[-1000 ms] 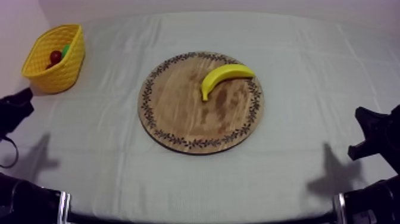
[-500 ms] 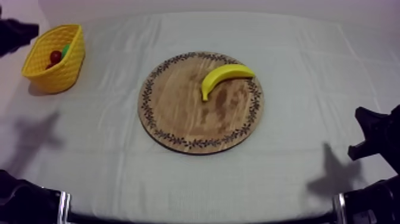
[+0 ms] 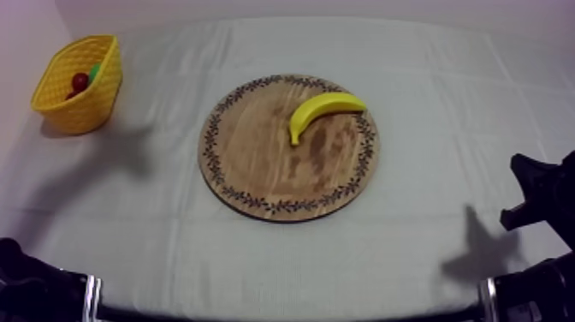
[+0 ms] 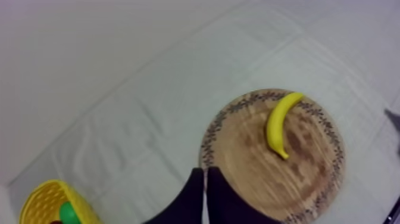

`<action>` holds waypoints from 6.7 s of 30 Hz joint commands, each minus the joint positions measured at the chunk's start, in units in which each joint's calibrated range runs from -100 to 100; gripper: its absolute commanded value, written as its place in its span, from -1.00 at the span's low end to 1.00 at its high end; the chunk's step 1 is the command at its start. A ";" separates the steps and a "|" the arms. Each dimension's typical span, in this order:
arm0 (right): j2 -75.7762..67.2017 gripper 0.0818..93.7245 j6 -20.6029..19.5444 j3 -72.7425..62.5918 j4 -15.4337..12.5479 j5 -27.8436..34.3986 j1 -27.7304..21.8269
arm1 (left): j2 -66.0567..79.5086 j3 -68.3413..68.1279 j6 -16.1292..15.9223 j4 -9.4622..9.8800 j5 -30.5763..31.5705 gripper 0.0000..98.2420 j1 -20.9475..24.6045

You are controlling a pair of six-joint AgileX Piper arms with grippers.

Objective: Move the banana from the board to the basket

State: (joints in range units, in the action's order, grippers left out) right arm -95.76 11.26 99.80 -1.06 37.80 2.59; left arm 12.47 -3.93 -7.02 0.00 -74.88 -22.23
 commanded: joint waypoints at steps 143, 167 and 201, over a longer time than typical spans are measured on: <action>0.00 -1.00 0.00 -0.02 0.01 0.02 0.09 | -30.75 24.67 2.98 0.99 -22.58 -0.49 26.21; 0.00 -1.00 0.00 -0.02 0.01 0.02 0.09 | -29.65 15.04 6.71 0.92 -15.41 0.32 29.41; 0.00 -1.00 0.00 -0.02 0.01 0.02 0.09 | 55.93 -73.52 1.91 -5.18 35.23 -1.00 26.69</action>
State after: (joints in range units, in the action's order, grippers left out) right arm -95.76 11.25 99.80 -1.06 37.81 2.70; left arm 61.12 -64.62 -4.88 -5.08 -41.82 4.40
